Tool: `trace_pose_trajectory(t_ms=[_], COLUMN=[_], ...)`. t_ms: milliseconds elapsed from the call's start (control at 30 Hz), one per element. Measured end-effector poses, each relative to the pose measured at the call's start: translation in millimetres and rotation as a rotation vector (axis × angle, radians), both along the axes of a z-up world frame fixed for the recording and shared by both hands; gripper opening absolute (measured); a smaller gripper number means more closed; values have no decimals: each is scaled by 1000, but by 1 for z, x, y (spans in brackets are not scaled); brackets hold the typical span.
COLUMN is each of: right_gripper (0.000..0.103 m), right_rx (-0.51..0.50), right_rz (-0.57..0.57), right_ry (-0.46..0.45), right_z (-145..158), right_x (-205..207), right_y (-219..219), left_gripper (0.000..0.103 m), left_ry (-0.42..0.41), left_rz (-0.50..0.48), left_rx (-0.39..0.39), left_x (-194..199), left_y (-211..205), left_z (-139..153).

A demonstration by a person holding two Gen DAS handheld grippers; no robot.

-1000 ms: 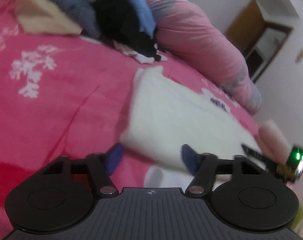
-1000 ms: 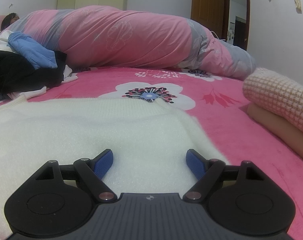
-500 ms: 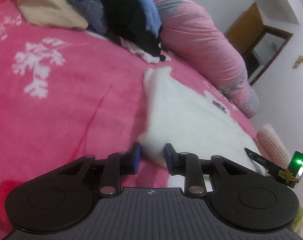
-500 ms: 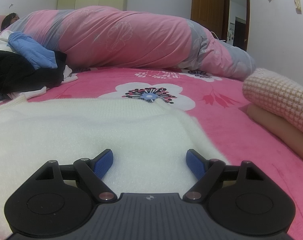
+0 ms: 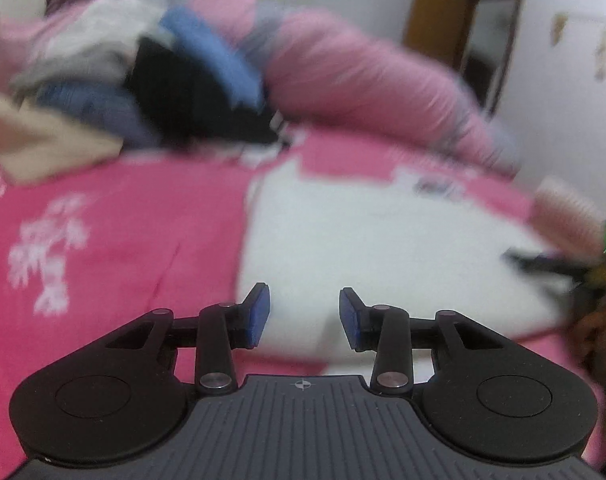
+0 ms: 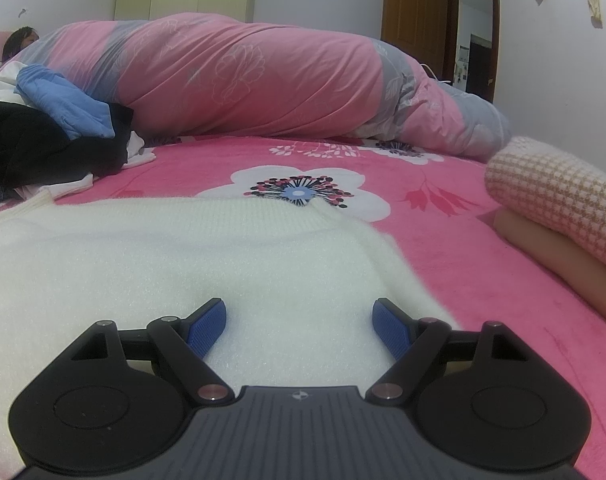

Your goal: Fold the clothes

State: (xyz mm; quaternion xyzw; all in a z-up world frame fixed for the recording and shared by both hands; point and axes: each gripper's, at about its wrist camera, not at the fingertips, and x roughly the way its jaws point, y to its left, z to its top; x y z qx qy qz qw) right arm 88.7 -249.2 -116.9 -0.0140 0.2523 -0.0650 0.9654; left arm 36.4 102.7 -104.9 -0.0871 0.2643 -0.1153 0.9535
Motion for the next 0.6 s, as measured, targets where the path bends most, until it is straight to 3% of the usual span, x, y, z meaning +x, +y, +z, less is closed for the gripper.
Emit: trace_pose_trajectory(t_ms=[200, 400, 600], right_gripper=[83, 83, 83], right_rx=[1, 1, 4], right_rz=[-1, 0, 1], right_ry=[-2, -5, -7], right_z=[0, 0, 0], right_x=[-1, -1, -1], right_y=[0, -1, -1], left_gripper=[39, 42, 47], left_ry=[14, -26, -13], left_rz=[1, -5, 6], left_rx=[20, 103, 98], left_x=[1, -3, 0], left_y=[1, -12, -14], left_z=[-9, -12, -10])
